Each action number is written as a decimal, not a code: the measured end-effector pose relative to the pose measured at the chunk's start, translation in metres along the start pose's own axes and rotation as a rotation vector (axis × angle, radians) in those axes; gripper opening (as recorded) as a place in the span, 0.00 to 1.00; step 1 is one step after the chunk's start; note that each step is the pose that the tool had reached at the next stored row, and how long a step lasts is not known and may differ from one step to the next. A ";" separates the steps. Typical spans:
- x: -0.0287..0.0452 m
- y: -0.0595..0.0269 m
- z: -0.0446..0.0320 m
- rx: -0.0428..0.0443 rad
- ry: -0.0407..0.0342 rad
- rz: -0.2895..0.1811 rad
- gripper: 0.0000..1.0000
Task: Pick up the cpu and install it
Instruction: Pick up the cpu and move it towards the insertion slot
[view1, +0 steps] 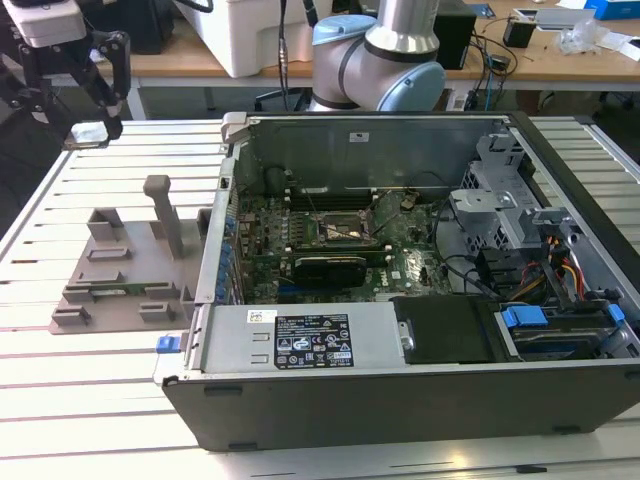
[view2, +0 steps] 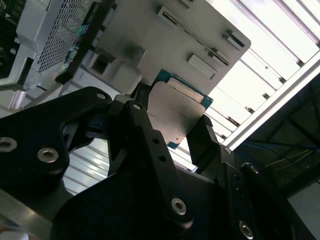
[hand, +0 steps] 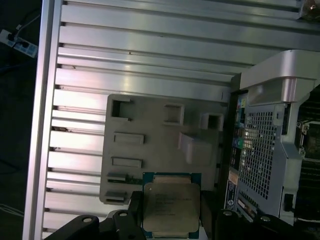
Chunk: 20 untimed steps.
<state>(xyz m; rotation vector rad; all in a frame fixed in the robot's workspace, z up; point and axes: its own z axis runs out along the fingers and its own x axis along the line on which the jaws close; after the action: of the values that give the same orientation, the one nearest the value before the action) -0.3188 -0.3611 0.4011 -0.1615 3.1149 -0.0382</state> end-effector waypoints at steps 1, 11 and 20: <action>-0.0051 -0.0005 0.0001 0.0003 0.0000 0.000 0.55; -0.0390 -0.0041 0.0009 0.0016 0.0005 0.000 0.55; -0.0722 -0.0075 0.0017 0.0015 0.0017 0.000 0.55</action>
<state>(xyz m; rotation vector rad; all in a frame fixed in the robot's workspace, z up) -0.2461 -0.3611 0.4011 -0.1616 3.1164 -0.0406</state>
